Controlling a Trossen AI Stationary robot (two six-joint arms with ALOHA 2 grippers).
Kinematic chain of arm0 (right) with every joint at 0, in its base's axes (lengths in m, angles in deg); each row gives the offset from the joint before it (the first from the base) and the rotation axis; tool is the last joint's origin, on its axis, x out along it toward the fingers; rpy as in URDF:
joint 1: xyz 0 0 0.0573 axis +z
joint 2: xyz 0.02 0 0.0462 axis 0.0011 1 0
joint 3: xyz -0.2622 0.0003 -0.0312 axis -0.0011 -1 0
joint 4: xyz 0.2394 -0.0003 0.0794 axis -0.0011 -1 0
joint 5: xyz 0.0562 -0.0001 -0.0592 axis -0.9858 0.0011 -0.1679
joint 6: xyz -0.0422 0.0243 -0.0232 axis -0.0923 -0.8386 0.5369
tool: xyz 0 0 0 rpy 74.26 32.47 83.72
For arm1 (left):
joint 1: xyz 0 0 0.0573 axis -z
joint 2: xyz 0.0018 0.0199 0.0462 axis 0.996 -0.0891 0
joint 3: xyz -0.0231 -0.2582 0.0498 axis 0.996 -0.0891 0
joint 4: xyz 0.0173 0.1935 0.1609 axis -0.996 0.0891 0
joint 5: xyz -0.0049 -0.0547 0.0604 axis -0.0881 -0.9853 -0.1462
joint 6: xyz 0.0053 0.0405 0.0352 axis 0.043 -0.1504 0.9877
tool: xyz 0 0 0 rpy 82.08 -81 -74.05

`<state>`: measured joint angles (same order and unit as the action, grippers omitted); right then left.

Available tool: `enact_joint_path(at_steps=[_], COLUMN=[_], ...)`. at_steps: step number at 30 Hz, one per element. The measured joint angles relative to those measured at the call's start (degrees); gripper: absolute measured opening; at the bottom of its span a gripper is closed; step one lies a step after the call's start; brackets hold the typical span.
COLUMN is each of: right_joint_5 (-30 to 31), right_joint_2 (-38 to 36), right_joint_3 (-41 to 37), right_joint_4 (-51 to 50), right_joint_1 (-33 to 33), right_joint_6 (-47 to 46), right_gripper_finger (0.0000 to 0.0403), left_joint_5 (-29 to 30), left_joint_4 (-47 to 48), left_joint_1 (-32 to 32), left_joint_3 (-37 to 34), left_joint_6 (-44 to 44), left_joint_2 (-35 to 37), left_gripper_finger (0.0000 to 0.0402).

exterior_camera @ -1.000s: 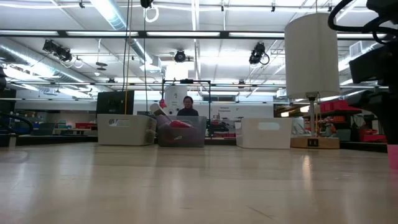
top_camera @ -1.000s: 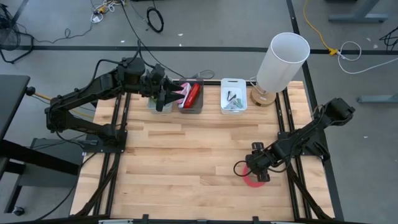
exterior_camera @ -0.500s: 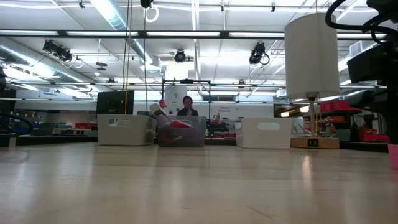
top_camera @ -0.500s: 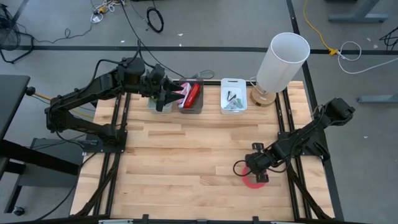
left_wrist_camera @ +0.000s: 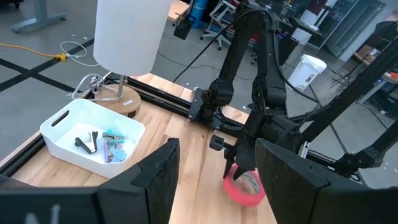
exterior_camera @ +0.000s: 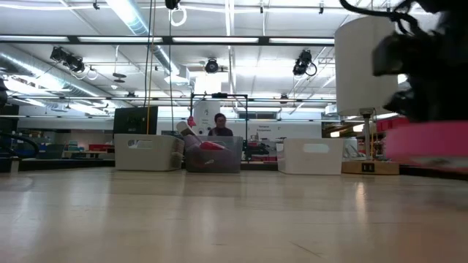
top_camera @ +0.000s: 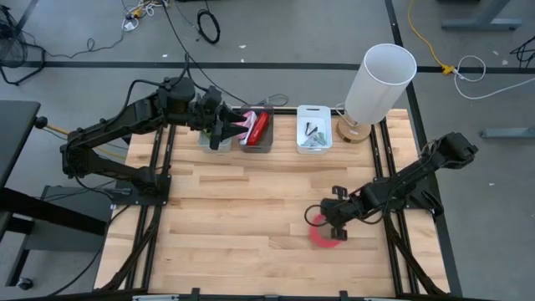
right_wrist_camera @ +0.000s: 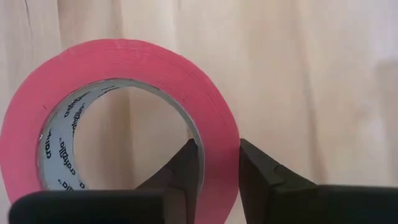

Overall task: Pick and place Stapler, Stapler remover, tape
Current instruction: Put the pink tape into the gray bin

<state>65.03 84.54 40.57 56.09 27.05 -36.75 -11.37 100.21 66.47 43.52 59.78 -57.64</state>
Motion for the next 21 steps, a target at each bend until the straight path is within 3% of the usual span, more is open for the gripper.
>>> enact_joint_path(at_steps=[11, 21], right_joint_5=[9.2, 24.1], right_joint_2=[0.0, 0.0], right_joint_3=[12.3, 25.5], right_joint_4=[-1.4, -6.1], right_joint_1=[-8.8, -16.2], right_joint_6=[5.5, 13.4], right_gripper_finger=[0.0084, 0.0084], left_joint_5=[0.0, 0.0], left_joint_4=[-1.2, -1.7], left_joint_1=[0.0, 0.0], left_joint_3=[0.0, 0.0], left_joint_6=[0.0, 0.0], left_joint_2=[0.0, 0.0], left_gripper_finger=[0.0213, 0.0213])
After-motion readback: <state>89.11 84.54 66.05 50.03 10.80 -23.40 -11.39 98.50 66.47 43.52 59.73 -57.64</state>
